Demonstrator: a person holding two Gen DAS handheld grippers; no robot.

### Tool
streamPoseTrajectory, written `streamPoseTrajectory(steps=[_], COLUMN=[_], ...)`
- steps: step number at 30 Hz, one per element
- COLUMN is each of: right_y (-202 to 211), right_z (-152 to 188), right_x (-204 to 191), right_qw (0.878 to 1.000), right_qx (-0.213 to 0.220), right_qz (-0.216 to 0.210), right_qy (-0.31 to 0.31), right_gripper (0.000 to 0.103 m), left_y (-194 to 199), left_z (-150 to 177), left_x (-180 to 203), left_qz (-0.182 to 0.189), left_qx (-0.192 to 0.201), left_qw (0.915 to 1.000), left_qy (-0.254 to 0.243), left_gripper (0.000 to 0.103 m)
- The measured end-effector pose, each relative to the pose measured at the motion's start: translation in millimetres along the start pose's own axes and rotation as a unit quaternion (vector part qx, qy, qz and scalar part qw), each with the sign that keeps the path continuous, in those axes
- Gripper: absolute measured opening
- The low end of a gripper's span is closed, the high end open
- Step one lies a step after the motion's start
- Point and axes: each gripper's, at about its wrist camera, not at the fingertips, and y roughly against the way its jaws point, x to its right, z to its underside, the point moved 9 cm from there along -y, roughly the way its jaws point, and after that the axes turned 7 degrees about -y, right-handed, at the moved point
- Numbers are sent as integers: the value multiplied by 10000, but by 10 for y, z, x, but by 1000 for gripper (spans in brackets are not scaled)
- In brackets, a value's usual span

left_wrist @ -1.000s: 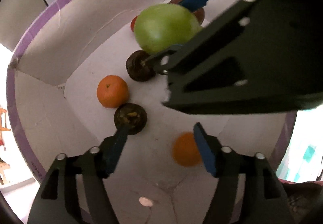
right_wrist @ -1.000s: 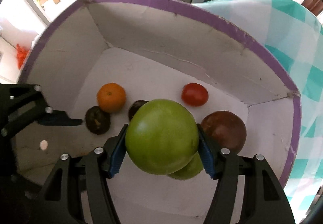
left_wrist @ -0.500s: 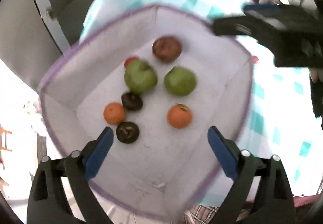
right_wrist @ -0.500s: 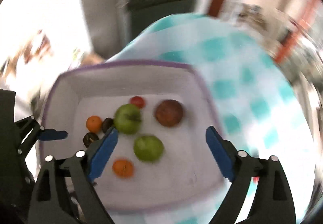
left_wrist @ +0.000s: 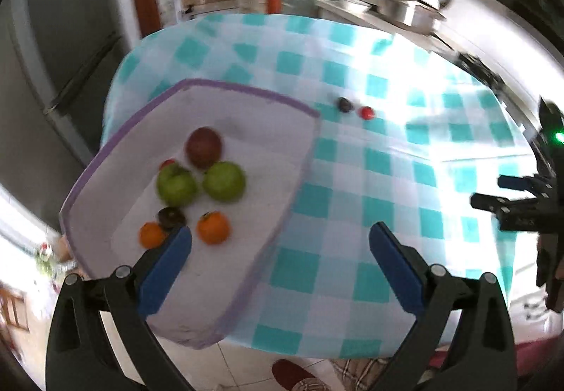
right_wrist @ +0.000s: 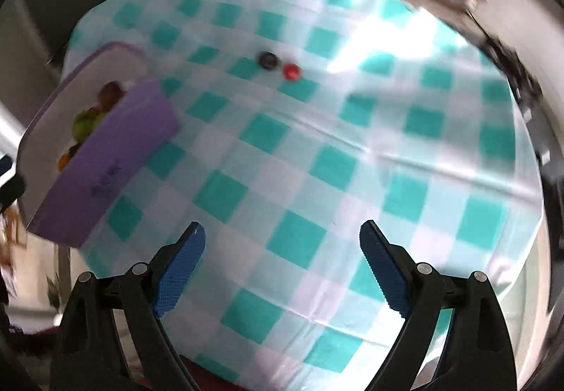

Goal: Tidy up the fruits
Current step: 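Move both tools back toward the last dark brown fruit and small red tomato, then grasp the small red tomato with the right tool while the left tool grasps the dark brown fruit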

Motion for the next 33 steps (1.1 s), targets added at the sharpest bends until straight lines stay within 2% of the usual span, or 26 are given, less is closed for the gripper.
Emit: streamPoseTrajectory(steps=[3,6,12,18,22,24,26,28,31,33], right_y=[-124,-304,-921,-1616,-1970,-2099,-2226,-2323,-2359,-2321], right_z=[-33,-284,-958,-1665,-2051,-2138,-2188,-2185,-2133,-2093], right_x=[105,53,64,-22,-154,-215,-254,-257,-284,-319], right_qw=[9999,9997,9990,9980,9969,9963,9959,9957,9934,9892], right_qx=[-91,-192,-282,-230,-122,-124,-141,-168,-49,122], right_qz=[-62,-108,-324,-555,-719,-739,-695,-613,-564,-723], right_qy=[-33,73,105,210,304,423,554,672,996,1267], right_gripper=[87,87,87,83,76,73,67,56,55,35], left_y=[-117,-292,-800,-1339,-1626,-1743,-1821,-1889,-2020,-2134], left_z=[-73,-164,-243,-220,-130,-79,-59,-56,-113,-203], left_x=[248,462,852,1227,1372,1403,1407,1396,1398,1427], left_qz=[207,290,450,634,652,636,637,644,657,688], left_qx=[-125,-266,-797,-1371,-1826,-2049,-2136,-2197,-2248,-2244], left_qw=[9991,9969,9892,9802,9732,9698,9686,9679,9674,9672], left_qy=[-346,-676,-1144,-1279,-1239,-1163,-1097,-1036,-968,-972], left_gripper=[101,101,101,101,101,101,101,101,101,101])
